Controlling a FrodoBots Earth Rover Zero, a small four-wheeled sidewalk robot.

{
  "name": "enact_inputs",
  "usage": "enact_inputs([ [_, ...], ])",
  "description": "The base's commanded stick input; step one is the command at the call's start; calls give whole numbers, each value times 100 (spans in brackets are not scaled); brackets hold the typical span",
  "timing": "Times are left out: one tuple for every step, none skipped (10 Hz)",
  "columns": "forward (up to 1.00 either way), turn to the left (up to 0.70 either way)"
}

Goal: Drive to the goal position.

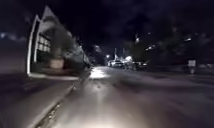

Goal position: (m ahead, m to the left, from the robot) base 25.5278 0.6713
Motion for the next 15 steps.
enact_inputs([
  [50, 0],
  [50, 0],
  [50, 0],
  [50, 0],
  [50, 0],
  [50, 0],
  [50, 0],
  [50, 0],
  [50, 22],
  [50, 50],
  [50, 50],
  [50, 50],
  [50, 50],
  [50, 25],
  [50, 0],
])
